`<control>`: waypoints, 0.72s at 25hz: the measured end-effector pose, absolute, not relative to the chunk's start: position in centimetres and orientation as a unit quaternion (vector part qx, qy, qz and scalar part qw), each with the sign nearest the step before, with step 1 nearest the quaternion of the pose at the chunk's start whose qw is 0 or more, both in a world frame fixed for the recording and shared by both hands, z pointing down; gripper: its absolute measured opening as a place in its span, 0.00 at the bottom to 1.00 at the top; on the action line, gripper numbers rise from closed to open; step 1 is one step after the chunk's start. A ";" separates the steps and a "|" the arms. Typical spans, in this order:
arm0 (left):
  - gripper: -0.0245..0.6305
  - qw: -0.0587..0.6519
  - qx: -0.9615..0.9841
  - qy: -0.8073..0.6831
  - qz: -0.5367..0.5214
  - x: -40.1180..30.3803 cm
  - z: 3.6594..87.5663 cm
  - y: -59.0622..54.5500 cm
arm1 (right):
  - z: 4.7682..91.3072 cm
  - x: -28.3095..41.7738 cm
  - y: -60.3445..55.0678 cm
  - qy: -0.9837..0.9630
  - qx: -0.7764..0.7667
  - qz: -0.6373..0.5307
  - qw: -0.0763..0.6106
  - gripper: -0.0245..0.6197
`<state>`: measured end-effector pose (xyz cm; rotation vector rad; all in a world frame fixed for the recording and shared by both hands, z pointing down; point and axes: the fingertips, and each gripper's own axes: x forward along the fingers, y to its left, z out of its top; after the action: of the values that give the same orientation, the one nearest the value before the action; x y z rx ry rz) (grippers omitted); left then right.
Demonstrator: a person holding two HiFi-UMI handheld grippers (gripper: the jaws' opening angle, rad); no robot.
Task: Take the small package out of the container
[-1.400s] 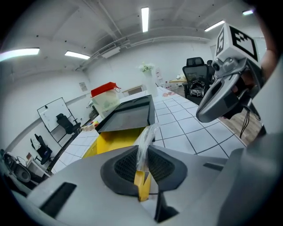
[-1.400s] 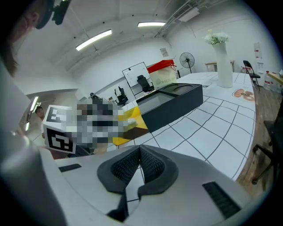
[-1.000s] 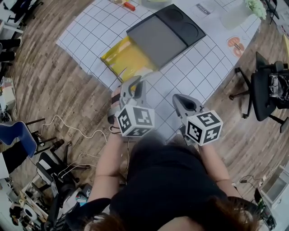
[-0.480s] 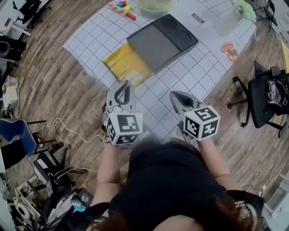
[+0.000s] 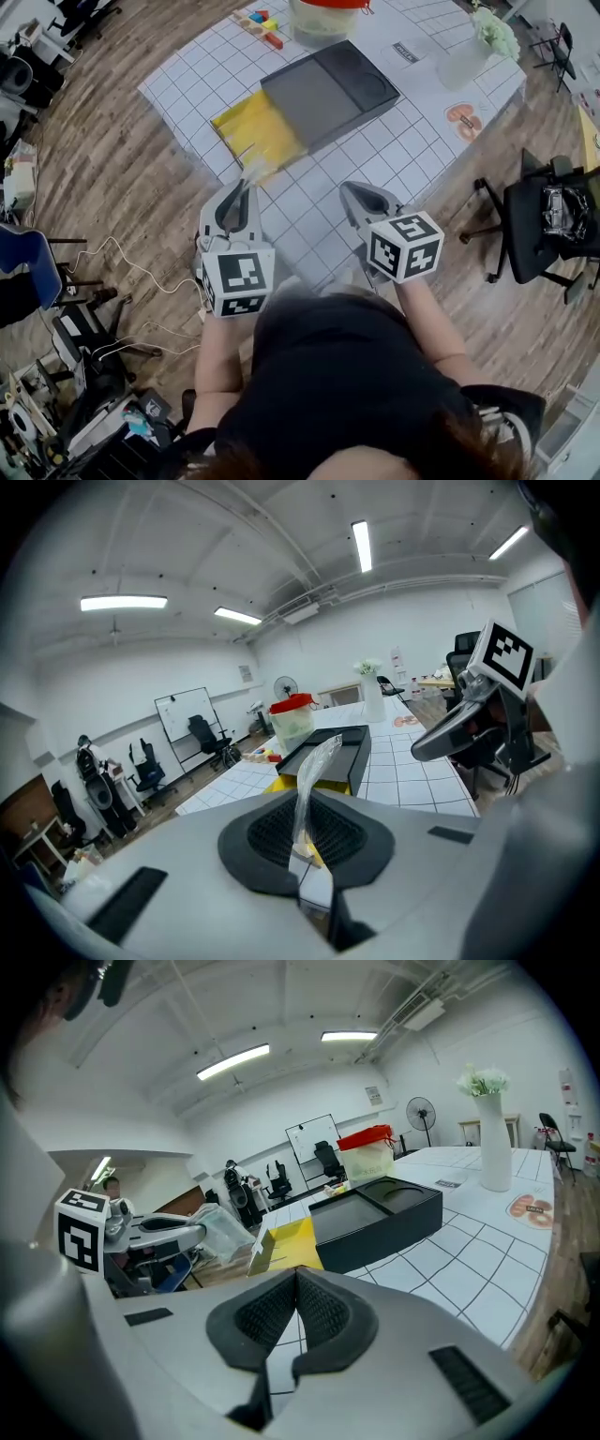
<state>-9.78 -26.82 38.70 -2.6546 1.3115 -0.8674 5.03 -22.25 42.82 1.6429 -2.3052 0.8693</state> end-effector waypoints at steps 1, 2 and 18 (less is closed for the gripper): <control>0.10 0.025 -0.859 0.428 -0.280 -9.9 38.7 -26.4 | 42.7 5.0 -22.1 -0.777 0.551 0.290 0.092 0.06; 0.10 0.021 -0.858 0.431 -0.278 -10.0 38.6 -26.1 | 42.6 5.0 -22.0 -0.779 0.550 0.287 0.094 0.06; 0.10 -0.035 -0.850 0.455 -0.263 -11.0 39.1 -22.8 | 41.7 5.0 -20.6 -0.798 0.535 0.257 0.107 0.06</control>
<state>-10.97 -22.81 39.13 -2.7322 1.4612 -0.8459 5.04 -20.56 41.65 1.5740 -2.3488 0.7562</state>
